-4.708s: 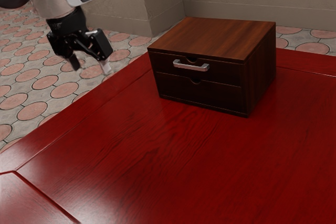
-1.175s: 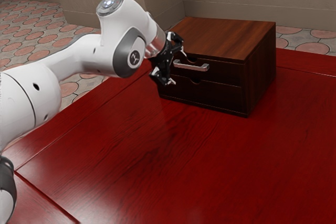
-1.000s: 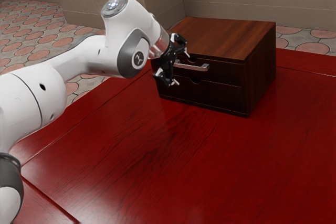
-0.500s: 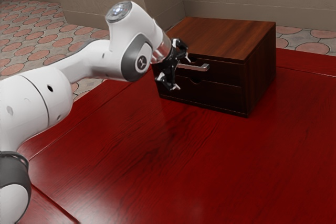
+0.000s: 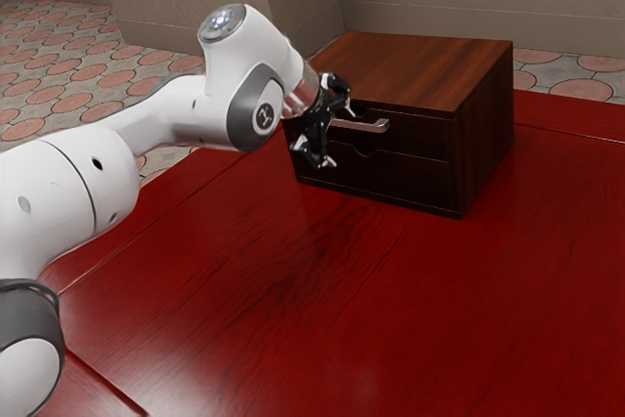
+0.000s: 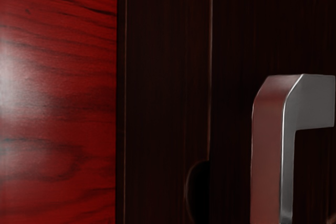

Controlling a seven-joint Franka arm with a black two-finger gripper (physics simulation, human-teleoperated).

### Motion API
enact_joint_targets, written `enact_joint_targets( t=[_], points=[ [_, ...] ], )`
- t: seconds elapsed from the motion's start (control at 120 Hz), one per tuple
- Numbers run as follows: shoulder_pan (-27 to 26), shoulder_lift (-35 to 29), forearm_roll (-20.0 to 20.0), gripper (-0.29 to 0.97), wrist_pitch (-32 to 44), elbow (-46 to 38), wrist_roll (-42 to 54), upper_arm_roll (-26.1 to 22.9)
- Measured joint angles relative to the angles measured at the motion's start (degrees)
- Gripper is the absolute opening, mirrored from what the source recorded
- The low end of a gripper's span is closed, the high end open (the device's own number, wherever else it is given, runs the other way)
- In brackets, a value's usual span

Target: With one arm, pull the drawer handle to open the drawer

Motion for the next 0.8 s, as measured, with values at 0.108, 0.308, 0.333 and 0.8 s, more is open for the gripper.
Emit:
enact_joint_targets(
  t=[0.108,0.308,0.333,0.8],
  points=[
    [-0.2,0.3,0.0,0.68,0.0,-0.1,0.0,0.0],
    [-0.4,0.3,0.0,0.67,0.0,-0.2,0.0,0.1],
    [-0.3,0.2,-0.1,0.66,0.0,-0.3,0.0,0.1],
    [-0.5,-3.5,-0.2,0.19,-1.7,-4.2,-0.5,0.6]
  ],
)
